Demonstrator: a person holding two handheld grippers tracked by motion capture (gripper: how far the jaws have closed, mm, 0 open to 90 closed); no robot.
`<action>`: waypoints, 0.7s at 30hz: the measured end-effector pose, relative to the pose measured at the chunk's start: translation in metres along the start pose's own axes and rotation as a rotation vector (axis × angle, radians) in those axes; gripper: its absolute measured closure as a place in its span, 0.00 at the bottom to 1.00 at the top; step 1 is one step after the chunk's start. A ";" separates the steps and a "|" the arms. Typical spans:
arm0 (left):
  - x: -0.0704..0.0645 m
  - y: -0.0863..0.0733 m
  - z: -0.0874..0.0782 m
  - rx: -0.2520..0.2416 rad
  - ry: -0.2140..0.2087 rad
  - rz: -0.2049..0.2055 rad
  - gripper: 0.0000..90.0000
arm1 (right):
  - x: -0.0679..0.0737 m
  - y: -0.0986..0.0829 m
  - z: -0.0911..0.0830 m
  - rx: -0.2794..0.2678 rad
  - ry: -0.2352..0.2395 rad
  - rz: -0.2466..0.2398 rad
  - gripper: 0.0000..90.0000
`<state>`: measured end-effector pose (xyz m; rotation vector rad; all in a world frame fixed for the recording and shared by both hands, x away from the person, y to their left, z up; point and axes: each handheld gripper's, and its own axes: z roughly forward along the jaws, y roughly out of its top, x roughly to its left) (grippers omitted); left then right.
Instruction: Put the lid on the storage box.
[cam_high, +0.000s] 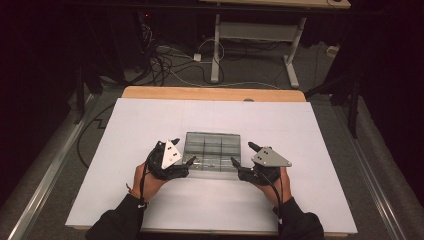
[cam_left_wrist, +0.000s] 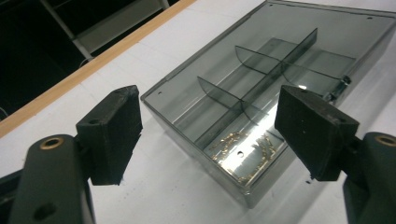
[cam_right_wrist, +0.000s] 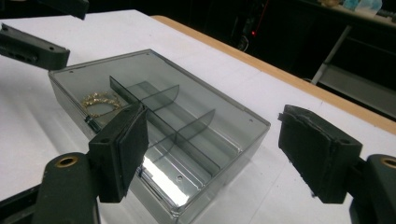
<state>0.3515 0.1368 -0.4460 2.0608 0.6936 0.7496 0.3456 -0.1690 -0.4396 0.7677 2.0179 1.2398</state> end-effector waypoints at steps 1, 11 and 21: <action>0.000 0.000 0.000 -0.002 -0.004 -0.002 0.24 | 0.000 0.000 0.000 -0.002 -0.003 -0.004 0.26; -0.004 0.003 -0.006 -0.018 -0.031 0.006 0.24 | 0.001 0.005 -0.006 -0.003 0.010 -0.008 0.23; -0.009 0.005 -0.012 -0.035 -0.051 0.024 0.24 | 0.000 0.006 -0.012 0.007 0.010 -0.012 0.22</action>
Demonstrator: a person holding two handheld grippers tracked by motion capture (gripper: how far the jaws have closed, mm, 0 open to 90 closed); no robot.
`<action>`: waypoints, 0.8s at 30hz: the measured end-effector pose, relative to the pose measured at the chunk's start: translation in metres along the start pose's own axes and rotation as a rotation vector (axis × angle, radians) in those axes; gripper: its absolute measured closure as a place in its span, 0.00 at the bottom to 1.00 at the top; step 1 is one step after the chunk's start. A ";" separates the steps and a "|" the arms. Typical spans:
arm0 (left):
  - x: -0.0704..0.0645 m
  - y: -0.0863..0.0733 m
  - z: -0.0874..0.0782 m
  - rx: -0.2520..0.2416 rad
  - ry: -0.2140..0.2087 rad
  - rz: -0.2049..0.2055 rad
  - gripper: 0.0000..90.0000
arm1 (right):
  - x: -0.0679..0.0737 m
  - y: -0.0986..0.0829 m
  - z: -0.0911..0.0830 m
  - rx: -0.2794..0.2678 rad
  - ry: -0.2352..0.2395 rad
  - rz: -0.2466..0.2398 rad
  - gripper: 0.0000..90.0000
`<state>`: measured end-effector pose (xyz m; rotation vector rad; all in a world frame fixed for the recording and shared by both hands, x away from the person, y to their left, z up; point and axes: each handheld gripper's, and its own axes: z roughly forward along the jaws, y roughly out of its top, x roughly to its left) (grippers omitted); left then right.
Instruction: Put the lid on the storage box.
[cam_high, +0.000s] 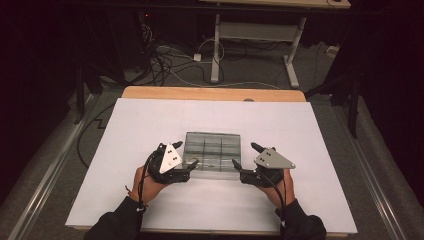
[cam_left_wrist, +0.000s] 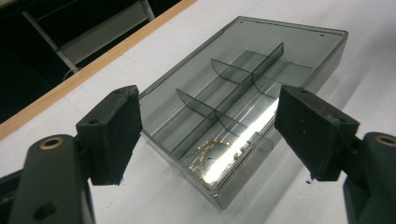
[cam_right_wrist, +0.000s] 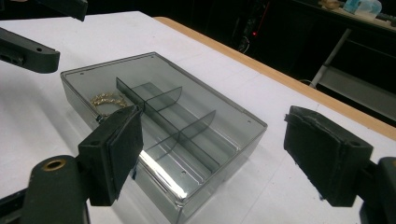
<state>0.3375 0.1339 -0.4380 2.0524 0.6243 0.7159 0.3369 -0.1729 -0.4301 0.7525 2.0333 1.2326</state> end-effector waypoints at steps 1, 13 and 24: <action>-0.001 0.000 0.000 0.001 -0.002 0.005 0.24 | 0.000 0.000 -0.001 0.000 -0.002 -0.004 0.23; -0.008 0.002 -0.007 -0.003 -0.009 0.032 0.24 | 0.008 0.006 -0.010 -0.003 0.010 -0.037 0.24; -0.014 0.002 -0.016 -0.021 -0.016 0.053 0.24 | 0.014 0.009 -0.018 -0.002 0.012 -0.056 0.24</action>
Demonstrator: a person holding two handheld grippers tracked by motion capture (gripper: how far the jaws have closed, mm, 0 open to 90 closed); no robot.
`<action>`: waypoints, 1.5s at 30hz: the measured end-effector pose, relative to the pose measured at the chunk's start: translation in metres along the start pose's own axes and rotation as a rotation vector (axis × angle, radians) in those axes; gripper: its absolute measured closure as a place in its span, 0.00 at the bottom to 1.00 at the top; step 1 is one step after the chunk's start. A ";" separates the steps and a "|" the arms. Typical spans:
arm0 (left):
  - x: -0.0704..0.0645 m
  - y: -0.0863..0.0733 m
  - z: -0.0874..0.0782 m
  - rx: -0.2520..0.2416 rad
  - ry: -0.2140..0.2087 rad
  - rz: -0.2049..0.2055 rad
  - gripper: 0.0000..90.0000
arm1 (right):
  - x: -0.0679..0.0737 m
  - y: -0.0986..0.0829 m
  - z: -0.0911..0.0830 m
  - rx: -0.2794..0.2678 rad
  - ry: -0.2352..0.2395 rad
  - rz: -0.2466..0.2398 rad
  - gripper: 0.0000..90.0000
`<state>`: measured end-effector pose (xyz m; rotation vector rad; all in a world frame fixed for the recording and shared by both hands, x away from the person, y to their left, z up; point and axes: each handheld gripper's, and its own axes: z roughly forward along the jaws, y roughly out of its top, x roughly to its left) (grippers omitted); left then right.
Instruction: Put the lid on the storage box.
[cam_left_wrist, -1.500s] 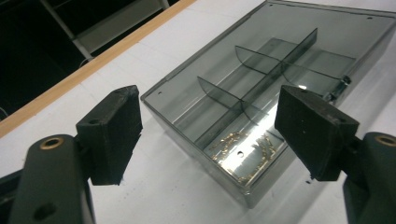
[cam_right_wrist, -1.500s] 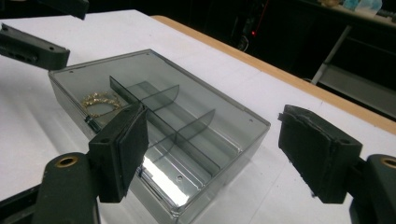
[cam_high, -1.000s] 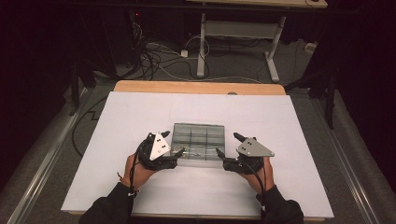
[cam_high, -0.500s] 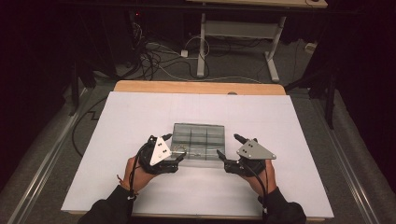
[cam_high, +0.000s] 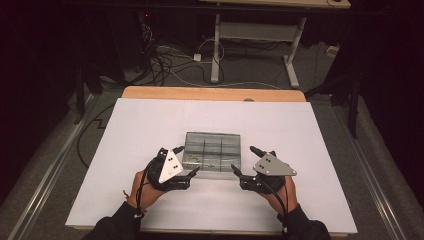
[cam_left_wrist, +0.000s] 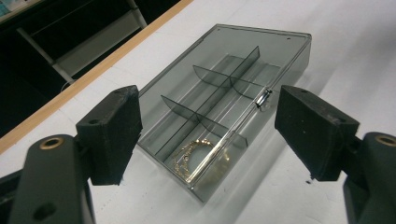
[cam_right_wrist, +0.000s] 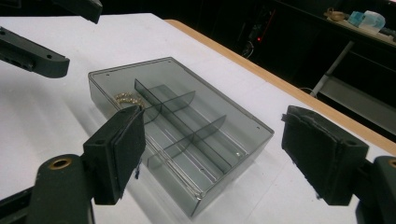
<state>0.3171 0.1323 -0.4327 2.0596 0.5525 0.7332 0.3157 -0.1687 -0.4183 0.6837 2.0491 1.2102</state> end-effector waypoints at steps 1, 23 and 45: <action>0.000 0.000 -0.001 -0.004 -0.002 0.000 0.24 | 0.000 0.000 -0.001 0.001 -0.002 -0.003 0.24; -0.008 -0.012 -0.026 -0.004 0.012 0.036 0.24 | 0.001 -0.004 -0.026 -0.003 -0.009 -0.020 0.25; -0.008 -0.034 -0.041 0.017 0.033 0.037 0.24 | -0.006 -0.018 -0.052 0.004 -0.051 -0.053 0.25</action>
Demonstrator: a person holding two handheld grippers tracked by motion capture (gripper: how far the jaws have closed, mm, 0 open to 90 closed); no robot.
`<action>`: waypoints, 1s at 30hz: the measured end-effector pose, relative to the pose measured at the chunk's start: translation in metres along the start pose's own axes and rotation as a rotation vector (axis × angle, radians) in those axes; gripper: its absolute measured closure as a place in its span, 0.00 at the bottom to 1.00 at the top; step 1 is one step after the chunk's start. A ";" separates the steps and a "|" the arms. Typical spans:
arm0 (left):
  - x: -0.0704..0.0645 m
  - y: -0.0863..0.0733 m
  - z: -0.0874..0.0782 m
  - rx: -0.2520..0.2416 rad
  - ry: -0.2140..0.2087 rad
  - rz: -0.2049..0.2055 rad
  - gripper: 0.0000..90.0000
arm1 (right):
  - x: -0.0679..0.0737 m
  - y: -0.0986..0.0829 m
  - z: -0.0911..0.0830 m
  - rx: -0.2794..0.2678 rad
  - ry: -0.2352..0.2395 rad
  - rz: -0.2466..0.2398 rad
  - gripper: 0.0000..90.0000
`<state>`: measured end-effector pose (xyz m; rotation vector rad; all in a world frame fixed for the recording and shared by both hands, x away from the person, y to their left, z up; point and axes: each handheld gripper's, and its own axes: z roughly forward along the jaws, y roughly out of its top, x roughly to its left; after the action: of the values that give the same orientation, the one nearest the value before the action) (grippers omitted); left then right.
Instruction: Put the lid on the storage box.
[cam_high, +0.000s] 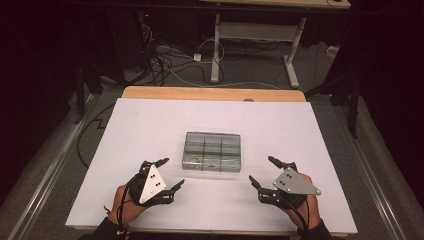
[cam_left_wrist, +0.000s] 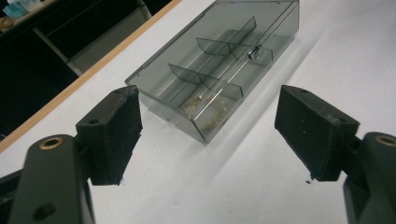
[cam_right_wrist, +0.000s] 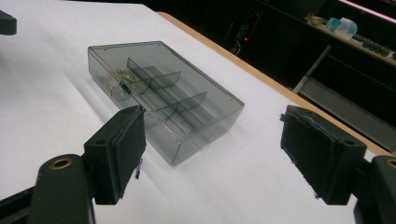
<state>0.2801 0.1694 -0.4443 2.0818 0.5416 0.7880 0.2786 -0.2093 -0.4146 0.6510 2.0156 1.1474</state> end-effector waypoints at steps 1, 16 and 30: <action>0.000 -0.001 -0.001 0.002 0.003 0.002 0.24 | 0.000 -0.001 -0.001 0.001 0.000 0.000 0.25; 0.008 -0.028 -0.017 0.023 0.017 -0.055 0.24 | -0.012 -0.019 -0.013 0.009 -0.012 0.039 0.24; 0.012 -0.050 -0.022 0.080 0.015 -0.066 0.24 | -0.015 -0.039 -0.024 0.030 -0.054 0.046 0.24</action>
<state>0.2684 0.2170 -0.4717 2.1213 0.6568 0.7553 0.2661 -0.2511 -0.4355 0.7391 1.9846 1.1168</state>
